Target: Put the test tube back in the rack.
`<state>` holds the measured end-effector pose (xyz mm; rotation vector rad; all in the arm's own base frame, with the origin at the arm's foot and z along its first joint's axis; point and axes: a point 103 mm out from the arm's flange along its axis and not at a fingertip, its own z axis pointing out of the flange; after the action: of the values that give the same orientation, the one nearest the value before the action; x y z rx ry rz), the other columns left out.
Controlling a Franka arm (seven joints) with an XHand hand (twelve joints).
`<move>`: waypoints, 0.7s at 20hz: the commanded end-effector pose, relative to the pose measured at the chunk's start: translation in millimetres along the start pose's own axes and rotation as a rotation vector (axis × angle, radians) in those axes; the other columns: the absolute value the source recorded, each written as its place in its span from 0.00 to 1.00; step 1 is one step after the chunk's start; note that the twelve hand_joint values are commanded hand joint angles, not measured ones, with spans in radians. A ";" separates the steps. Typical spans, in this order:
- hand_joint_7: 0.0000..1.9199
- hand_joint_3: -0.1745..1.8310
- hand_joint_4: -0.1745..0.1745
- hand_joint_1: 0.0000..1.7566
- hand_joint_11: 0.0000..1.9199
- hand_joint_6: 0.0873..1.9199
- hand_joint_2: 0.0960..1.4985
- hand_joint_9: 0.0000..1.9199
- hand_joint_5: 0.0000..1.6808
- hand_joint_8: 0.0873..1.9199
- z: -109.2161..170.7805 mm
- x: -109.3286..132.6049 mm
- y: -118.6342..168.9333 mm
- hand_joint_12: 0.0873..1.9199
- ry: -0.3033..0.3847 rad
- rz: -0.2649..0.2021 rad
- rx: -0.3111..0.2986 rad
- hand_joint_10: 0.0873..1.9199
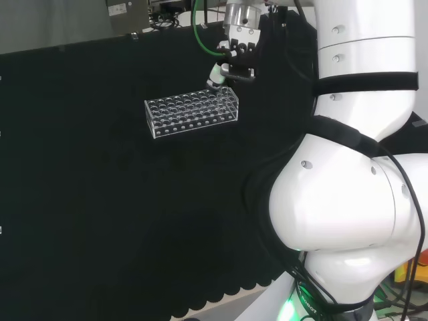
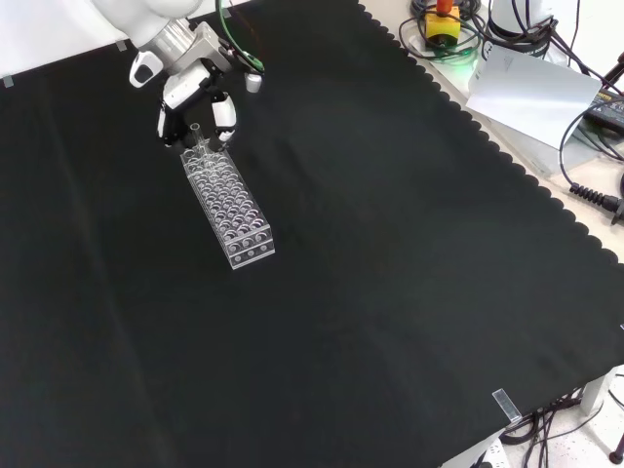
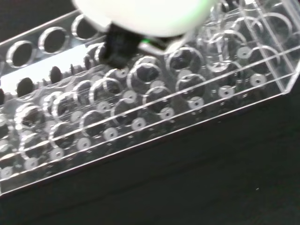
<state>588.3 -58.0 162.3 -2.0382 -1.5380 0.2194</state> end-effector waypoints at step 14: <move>0.21 0.42 0.26 0.58 0.17 0.21 0.32 0.28 0.19 0.46 -45.3 6.3 -37.8 0.77 0.035 -0.067 -0.022 0.45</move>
<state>581.3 -57.3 195.1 -1.9814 -1.5641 0.1622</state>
